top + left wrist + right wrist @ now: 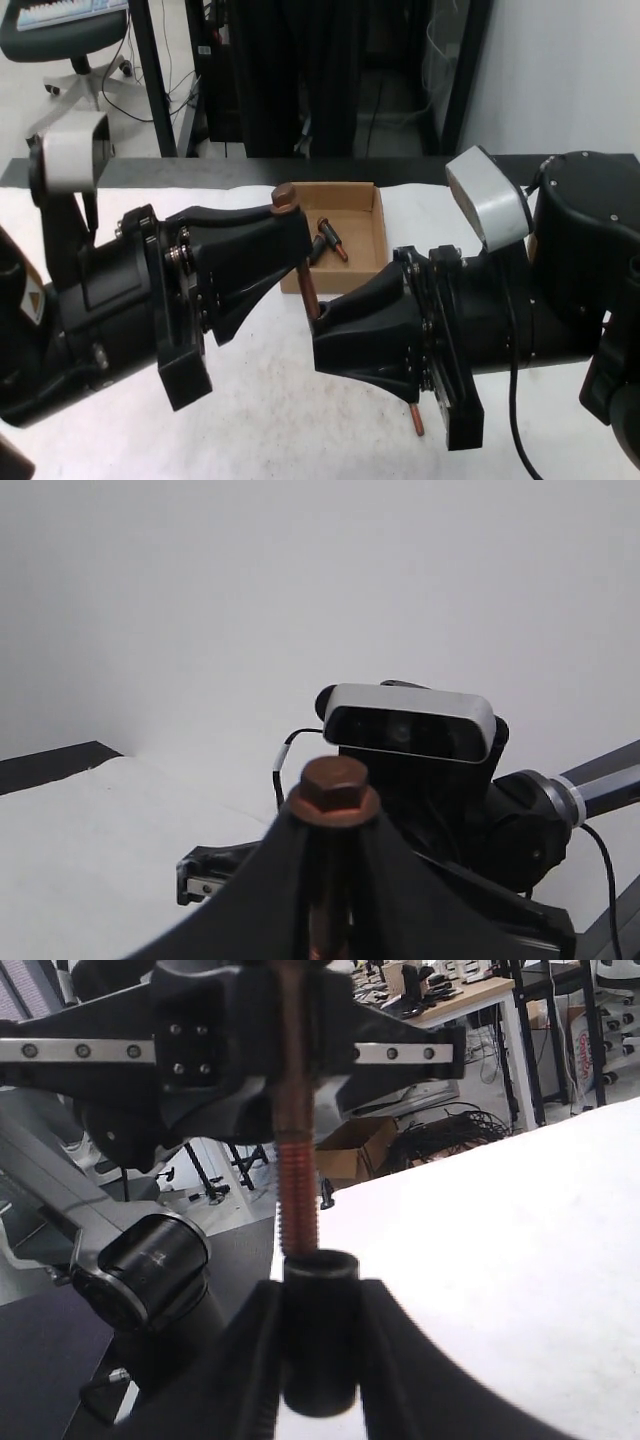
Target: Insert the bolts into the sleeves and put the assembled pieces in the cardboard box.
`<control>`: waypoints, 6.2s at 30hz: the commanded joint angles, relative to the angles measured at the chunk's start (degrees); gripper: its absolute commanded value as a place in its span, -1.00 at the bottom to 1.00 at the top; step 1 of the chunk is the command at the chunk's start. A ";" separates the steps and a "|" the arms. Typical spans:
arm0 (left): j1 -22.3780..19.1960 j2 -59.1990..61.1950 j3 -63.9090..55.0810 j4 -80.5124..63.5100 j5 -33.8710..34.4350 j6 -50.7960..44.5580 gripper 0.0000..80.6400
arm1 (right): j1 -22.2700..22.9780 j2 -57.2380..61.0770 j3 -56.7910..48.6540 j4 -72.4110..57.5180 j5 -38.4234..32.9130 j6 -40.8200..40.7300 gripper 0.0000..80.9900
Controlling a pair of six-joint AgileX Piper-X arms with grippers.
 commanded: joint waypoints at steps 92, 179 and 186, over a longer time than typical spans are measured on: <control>16.31 1.09 0.33 6.24 6.72 7.75 -0.99 | -8.20 36.64 -54.18 54.34 46.01 -24.27 -0.98; 16.31 -1.15 0.46 16.02 9.50 16.46 -0.99 | -2.83 46.16 -55.75 84.34 39.62 -69.65 -0.13; 16.31 -1.77 0.46 16.12 9.50 16.62 -0.99 | -3.02 46.16 -55.75 81.43 44.25 -72.74 -0.13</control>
